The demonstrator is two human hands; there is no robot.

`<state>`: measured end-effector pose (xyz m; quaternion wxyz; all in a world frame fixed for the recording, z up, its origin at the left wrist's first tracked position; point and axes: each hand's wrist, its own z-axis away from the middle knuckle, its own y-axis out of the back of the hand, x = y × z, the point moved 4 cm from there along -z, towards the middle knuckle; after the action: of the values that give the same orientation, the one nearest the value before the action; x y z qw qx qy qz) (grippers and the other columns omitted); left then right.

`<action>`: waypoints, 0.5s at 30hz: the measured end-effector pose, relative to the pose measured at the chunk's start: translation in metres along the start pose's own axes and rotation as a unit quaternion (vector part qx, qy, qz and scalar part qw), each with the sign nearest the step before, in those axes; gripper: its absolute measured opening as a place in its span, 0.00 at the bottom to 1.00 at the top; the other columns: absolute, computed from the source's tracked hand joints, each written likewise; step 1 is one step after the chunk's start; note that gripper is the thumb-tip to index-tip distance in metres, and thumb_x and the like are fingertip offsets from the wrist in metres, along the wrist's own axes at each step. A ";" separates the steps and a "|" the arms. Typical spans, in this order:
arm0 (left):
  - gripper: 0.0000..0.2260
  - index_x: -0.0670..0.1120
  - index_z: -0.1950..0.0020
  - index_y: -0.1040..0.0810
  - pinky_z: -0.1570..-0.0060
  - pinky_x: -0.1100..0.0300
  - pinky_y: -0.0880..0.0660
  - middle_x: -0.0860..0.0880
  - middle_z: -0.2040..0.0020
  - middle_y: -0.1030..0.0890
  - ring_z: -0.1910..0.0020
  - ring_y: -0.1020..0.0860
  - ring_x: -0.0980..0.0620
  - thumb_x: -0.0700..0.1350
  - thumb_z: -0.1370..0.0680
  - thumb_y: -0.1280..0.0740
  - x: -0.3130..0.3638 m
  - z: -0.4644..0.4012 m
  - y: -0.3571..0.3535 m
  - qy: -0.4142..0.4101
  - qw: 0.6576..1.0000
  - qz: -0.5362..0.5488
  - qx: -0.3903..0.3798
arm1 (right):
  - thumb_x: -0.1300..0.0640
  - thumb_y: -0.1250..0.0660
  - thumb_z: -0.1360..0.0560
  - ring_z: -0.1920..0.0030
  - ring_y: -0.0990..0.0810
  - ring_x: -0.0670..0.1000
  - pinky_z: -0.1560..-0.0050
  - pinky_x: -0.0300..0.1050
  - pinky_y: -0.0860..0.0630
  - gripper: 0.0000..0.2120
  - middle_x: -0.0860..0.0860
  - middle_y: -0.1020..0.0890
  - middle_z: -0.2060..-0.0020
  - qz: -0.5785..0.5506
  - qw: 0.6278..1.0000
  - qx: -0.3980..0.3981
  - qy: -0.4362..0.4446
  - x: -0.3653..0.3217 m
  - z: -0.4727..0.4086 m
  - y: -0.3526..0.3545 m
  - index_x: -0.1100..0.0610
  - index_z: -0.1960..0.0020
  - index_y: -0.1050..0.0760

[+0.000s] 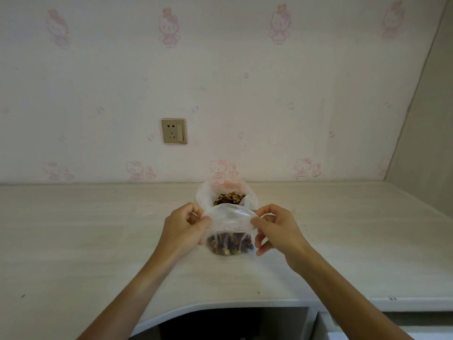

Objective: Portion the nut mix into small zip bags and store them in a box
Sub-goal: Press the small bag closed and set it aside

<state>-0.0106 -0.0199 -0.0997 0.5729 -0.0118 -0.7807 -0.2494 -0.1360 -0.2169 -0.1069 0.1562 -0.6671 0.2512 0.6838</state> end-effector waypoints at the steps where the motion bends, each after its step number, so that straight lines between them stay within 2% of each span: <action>1: 0.04 0.46 0.57 0.18 0.58 0.51 0.15 0.53 0.67 0.19 0.67 0.20 0.57 0.44 0.23 0.26 0.000 0.000 0.001 0.007 1.000 0.015 -0.010 | 0.59 0.28 0.22 0.70 0.19 0.54 0.68 0.50 0.17 0.06 0.58 0.17 0.63 -0.029 0.999 -0.021 -0.027 0.002 0.000 0.001 0.59 0.47 0.21; 3: 0.09 0.46 0.57 0.15 0.58 0.56 0.17 0.52 0.64 0.18 0.62 0.19 0.54 0.51 0.22 0.25 -0.001 0.000 0.002 0.033 0.996 0.074 -0.036 | 0.54 0.28 0.21 0.69 0.21 0.54 0.64 0.51 0.17 0.10 0.58 0.21 0.65 -0.069 0.995 -0.054 -0.049 0.005 0.001 0.001 0.61 0.46 0.18; 5: 0.12 0.46 0.57 0.15 0.58 0.57 0.18 0.51 0.64 0.19 0.62 0.20 0.54 0.55 0.23 0.26 0.001 0.001 0.001 0.055 0.987 0.137 -0.067 | 0.51 0.29 0.20 0.71 0.24 0.54 0.63 0.51 0.17 0.13 0.56 0.24 0.68 -0.089 0.993 -0.065 -0.049 0.005 0.001 0.001 0.61 0.47 0.17; 7: 0.13 0.46 0.57 0.14 0.58 0.57 0.18 0.49 0.64 0.20 0.63 0.20 0.54 0.56 0.23 0.26 0.007 0.002 -0.001 0.049 0.984 0.152 -0.083 | 0.50 0.28 0.21 0.72 0.25 0.53 0.63 0.50 0.18 0.13 0.55 0.24 0.70 -0.089 0.993 -0.063 -0.039 0.002 0.000 0.001 0.61 0.50 0.16; 11: 0.11 0.47 0.55 0.13 0.59 0.58 0.18 0.50 0.65 0.19 0.64 0.19 0.54 0.54 0.25 0.23 0.017 0.001 -0.007 0.048 0.981 0.161 -0.099 | 0.53 0.25 0.23 0.71 0.22 0.51 0.66 0.49 0.17 0.09 0.54 0.22 0.69 -0.054 0.997 -0.048 0.015 -0.008 -0.004 -0.002 0.59 0.56 0.15; 15: 0.07 0.44 0.56 0.15 0.64 0.58 0.18 0.49 0.65 0.18 0.67 0.20 0.54 0.45 0.27 0.19 0.019 -0.004 -0.003 0.061 0.980 0.162 -0.096 | 0.60 0.24 0.24 0.70 0.19 0.49 0.70 0.47 0.19 0.06 0.50 0.19 0.70 0.032 0.996 -0.004 0.085 -0.019 -0.005 -0.002 0.59 0.59 0.18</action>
<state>-0.0146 -0.0289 -0.0826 0.6483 -0.1779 -0.7047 -0.2270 -0.1295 -0.2153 -0.0886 0.1097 -0.7150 0.2821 0.6302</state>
